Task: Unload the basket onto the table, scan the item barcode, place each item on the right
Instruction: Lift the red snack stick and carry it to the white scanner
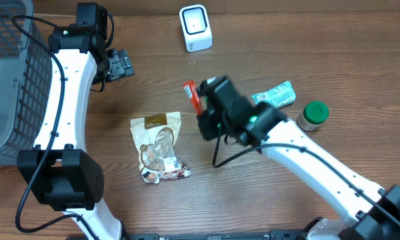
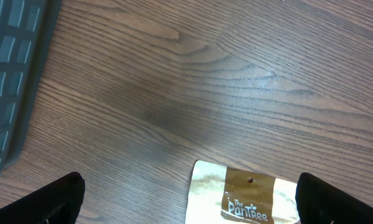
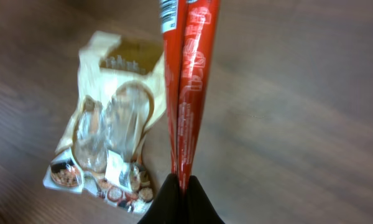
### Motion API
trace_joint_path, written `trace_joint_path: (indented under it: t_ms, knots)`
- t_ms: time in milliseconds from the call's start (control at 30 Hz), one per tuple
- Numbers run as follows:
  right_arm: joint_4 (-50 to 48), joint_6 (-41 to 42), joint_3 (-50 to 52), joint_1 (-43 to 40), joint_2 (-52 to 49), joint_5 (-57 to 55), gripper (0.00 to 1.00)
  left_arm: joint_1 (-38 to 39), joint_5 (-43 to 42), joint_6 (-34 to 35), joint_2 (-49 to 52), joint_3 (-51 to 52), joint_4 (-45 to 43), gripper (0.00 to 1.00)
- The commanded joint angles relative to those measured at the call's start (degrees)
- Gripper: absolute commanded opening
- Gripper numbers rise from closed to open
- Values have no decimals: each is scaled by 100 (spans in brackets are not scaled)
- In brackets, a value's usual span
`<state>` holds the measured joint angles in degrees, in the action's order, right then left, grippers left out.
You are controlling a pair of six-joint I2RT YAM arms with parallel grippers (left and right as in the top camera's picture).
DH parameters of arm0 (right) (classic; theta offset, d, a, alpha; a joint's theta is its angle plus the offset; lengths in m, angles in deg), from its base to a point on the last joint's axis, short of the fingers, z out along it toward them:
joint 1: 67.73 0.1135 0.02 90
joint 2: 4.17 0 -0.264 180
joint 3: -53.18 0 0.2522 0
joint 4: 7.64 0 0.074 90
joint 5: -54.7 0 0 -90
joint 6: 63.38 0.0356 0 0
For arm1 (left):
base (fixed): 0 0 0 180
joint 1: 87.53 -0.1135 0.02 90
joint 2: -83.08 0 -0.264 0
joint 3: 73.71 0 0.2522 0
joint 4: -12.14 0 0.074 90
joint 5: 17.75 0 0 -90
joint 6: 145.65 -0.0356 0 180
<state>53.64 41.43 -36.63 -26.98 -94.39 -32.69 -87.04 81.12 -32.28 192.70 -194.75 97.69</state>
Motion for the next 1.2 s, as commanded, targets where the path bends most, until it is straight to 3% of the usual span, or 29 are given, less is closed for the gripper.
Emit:
trace_joint_path:
  t_ms: [0, 333, 433, 733, 1167]
  knots:
    - [328, -699, -918, -282, 116, 0, 3, -11, 72, -70, -24, -59, -4, 100]
    - [1915, -1513, -4006, -894, -638, -94, 3, -11, 72, -70, -24, -59, -4, 100]
    - [2048, -1718, -4627, -901, -1027, -612, 3, -11, 72, -70, -24, -59, -4, 100]
    - [1244, -3530, -4612, -901, -1987, -2024, 4, -11, 72, -70, -24, -59, -4, 100]
    - [-984, -4627, -4607, -903, -3517, -3685, 3, -11, 72, -70, -24, -59, -4, 100]
